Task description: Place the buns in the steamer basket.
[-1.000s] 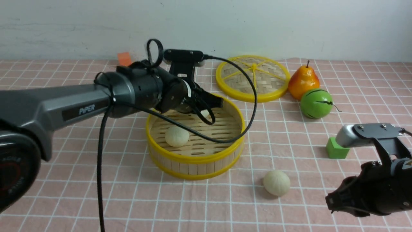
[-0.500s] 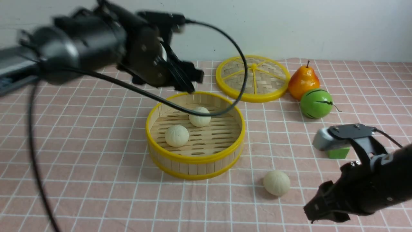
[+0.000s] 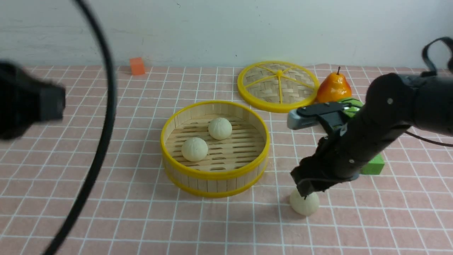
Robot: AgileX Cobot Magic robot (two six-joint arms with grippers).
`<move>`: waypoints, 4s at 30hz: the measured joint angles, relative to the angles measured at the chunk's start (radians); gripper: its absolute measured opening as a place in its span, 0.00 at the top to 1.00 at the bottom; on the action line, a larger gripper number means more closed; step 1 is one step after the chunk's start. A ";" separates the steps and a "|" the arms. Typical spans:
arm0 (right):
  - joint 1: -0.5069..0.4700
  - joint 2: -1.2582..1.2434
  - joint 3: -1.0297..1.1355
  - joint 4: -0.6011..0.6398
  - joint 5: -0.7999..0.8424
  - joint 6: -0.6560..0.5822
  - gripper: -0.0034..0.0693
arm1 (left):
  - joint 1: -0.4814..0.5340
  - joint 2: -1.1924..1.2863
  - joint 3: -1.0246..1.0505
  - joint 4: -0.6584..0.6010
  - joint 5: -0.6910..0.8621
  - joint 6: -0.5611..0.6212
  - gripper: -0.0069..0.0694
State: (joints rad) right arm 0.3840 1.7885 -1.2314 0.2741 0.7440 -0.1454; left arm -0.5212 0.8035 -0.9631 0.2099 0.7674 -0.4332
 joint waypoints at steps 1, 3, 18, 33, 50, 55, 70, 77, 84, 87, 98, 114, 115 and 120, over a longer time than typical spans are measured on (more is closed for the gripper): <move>0.011 0.031 -0.003 -0.010 -0.019 -0.009 0.45 | 0.000 -0.040 0.057 0.003 0.003 -0.008 0.93; 0.020 0.076 -0.005 -0.034 -0.043 -0.039 0.49 | 0.000 -0.106 0.142 0.010 0.014 -0.017 0.93; 0.165 0.104 -0.400 -0.208 0.028 -0.141 0.93 | 0.000 -0.259 0.506 0.152 0.013 -0.126 0.93; 0.270 0.319 -0.492 -0.454 -0.044 -0.124 0.31 | 0.000 -0.256 0.518 0.173 -0.091 -0.145 0.93; 0.293 -0.232 -0.553 -0.417 0.493 0.145 0.91 | 0.000 -0.256 0.518 0.176 -0.091 -0.145 0.93; 0.277 -0.397 -0.174 -0.224 0.333 0.130 0.98 | 0.000 -0.256 0.518 0.176 -0.091 -0.145 0.93; 0.311 -0.924 0.813 0.177 -0.441 -0.162 0.97 | 0.000 -0.256 0.518 0.176 -0.091 -0.145 0.92; 0.309 -1.081 0.967 0.116 -0.450 -0.163 0.97 | 0.000 -0.256 0.518 0.176 -0.091 -0.145 0.92; 0.254 -1.382 1.110 -0.048 -0.636 -0.165 0.97 | 0.000 -0.256 0.518 0.176 -0.091 -0.145 0.92; 0.196 -1.488 1.186 -0.057 -0.709 -0.160 0.97 | 0.000 -0.256 0.518 0.176 -0.091 -0.145 0.92; -0.203 -1.798 1.256 -0.225 -0.506 0.192 0.97 | 0.000 -0.255 0.518 0.177 -0.091 -0.145 0.91; -0.241 -1.798 1.246 -0.219 -0.356 0.217 0.96 | 0.000 -0.255 0.518 0.177 -0.090 -0.145 0.89; -0.241 -1.798 1.246 -0.220 -0.355 0.217 0.96 | 0.000 -0.255 0.518 0.177 -0.090 -0.145 0.89; -0.241 -1.798 1.246 -0.220 -0.355 0.217 0.96 | 0.000 -0.255 0.518 0.177 -0.090 -0.145 0.89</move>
State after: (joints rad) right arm 0.1426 -0.0096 0.0151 0.0538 0.3886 0.0719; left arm -0.5212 0.5482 -0.4447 0.3865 0.6774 -0.5783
